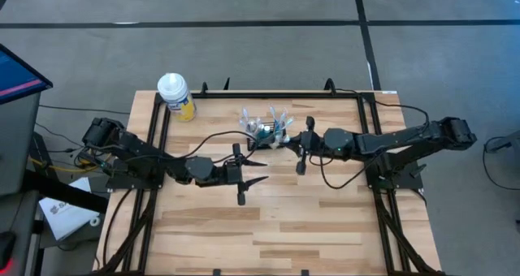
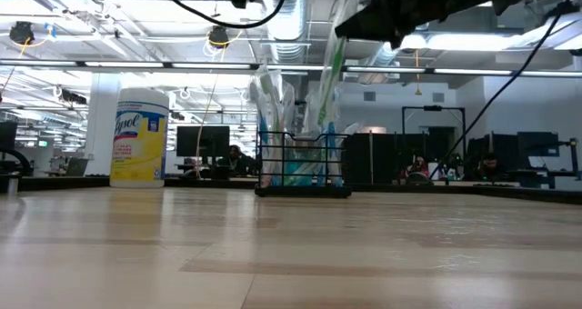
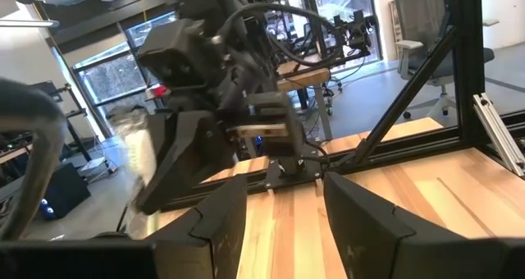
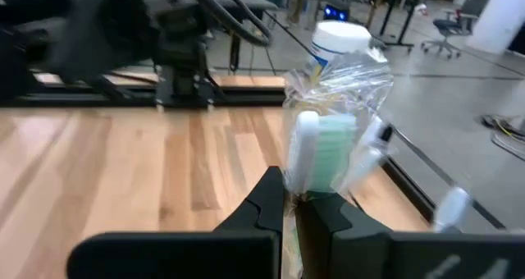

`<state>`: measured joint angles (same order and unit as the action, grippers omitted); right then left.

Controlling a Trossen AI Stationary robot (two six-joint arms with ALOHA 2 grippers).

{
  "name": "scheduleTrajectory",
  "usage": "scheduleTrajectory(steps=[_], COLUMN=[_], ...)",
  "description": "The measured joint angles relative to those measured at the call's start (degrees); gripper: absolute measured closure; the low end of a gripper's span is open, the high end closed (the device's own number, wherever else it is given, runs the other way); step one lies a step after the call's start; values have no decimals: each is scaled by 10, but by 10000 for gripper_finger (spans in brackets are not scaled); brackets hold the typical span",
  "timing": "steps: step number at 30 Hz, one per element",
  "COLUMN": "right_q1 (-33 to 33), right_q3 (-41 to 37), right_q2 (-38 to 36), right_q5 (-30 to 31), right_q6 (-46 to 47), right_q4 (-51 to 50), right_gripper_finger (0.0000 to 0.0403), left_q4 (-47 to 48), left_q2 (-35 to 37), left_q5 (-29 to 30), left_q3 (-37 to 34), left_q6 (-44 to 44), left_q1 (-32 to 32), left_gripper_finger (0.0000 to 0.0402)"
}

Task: Pick & Place toothbrushing station
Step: Put the green toothbrush into the black mesh organizer

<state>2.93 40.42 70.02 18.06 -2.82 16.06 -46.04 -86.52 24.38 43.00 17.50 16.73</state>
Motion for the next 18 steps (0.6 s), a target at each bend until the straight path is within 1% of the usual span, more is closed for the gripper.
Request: scheduleTrajectory(steps=[9, 13, 18], right_q1=[-43, -50, -58], right_q3=[3, 29, 74], right_q2=[0, 0, 0], right_q5=[0, 0, 0], right_q6=[14, 15, 14], right_q4=[-29, -61, -128], right_gripper_finger=[398, 398, 398], left_q4=[2, 3, 6], left_q2=[0, 0, 0], left_q5=[0, 0, 0], left_q3=[0, 0, 0], left_q6=[0, 0, 0], left_q1=[0, 0, 0], left_gripper_finger=[243, 243, 243])
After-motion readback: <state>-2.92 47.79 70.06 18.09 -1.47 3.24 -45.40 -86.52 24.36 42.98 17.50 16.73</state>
